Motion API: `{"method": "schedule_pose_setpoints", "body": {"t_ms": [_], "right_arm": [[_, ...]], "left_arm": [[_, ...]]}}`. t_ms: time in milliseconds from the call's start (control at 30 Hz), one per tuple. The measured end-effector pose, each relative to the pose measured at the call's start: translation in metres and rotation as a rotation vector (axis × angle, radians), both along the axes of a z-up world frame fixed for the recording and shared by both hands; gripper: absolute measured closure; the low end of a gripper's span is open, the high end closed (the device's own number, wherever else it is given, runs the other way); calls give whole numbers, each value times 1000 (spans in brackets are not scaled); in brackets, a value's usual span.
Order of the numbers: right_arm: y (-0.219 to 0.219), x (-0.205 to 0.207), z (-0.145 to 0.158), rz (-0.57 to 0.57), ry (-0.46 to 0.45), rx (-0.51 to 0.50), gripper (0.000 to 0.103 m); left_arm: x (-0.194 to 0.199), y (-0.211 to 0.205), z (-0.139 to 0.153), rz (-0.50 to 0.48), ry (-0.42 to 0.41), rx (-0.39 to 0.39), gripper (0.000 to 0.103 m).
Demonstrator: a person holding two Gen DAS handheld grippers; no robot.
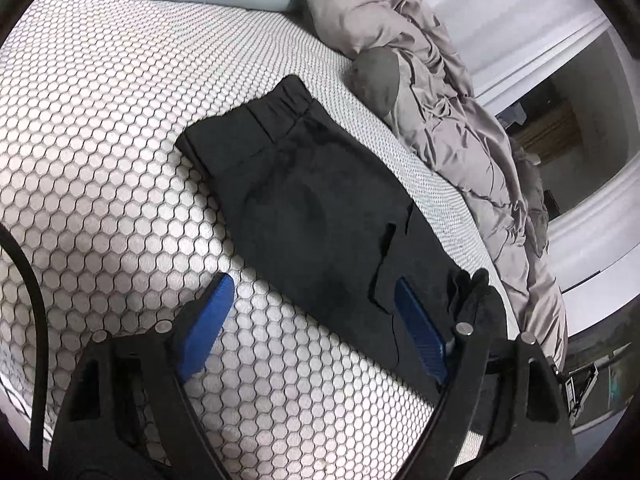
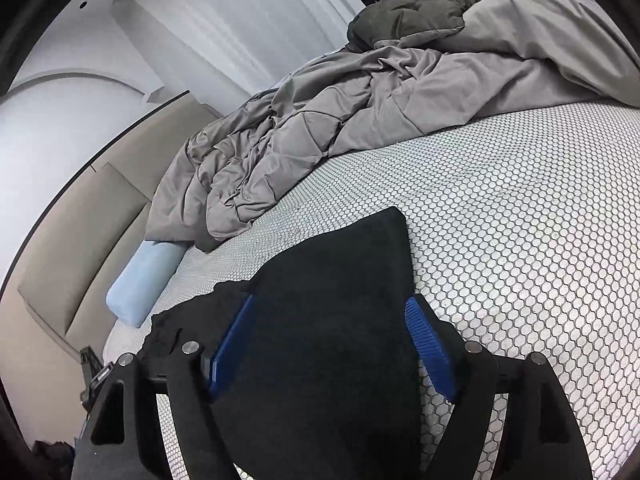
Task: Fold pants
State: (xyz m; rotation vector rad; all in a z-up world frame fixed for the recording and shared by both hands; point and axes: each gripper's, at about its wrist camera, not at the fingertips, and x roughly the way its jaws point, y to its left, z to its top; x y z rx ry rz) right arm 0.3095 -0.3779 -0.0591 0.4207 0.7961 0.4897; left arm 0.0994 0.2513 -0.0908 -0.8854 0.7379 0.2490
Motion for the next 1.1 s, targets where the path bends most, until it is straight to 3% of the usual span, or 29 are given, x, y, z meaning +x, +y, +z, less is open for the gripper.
{"method": "schedule_pose_setpoints", "body": {"t_ms": [67, 167, 200, 233, 267, 333, 433, 600, 667, 767, 800, 867, 900, 933, 1033, 1100], "right_arm": [[0, -1, -1, 3, 5, -1, 25], [4, -2, -2, 11, 4, -9, 25], [6, -3, -2, 14, 4, -11, 25], [8, -4, -3, 21, 3, -10, 25], [10, -4, -3, 29, 1, -11, 25], [17, -5, -2, 51, -5, -27, 25], [25, -6, -1, 78, -19, -54, 25], [30, -7, 0, 99, -33, -61, 25], [29, -8, 1, 96, -37, -64, 25], [21, -8, 2, 71, -39, -62, 25], [16, -7, 2, 55, -37, -58, 25], [8, -6, 3, 35, -34, -45, 25], [4, -5, 3, 27, -33, -36, 25], [-1, -5, 3, 13, -31, -31, 25], [-11, -2, 2, -15, -19, -29, 25], [-16, 0, 0, -11, -2, -18, 25]], "left_arm": [[14, 9, -5, 14, 19, -3, 24], [31, 25, -6, 86, 45, -16, 41], [37, 30, -6, 94, 51, -17, 56], [43, 35, -7, 101, 60, -17, 80], [49, 39, -8, 108, 82, -14, 90], [54, 42, -7, 99, 75, -20, 98], [60, 26, 21, 79, 36, 109, 101], [74, -52, 104, -56, -123, 288, 101], [84, -104, 137, -164, -205, 327, 101], [98, -184, 165, -351, -292, 360, 101], [105, -217, 167, -438, -318, 352, 99], [122, -283, 157, -642, -323, 312, 83], [131, -313, 146, -757, -316, 279, 57], [138, -337, 134, -850, -291, 255, 40], [142, -369, 93, -928, -189, 249, 40], [131, -366, 84, -964, -185, 206, 40]]}}
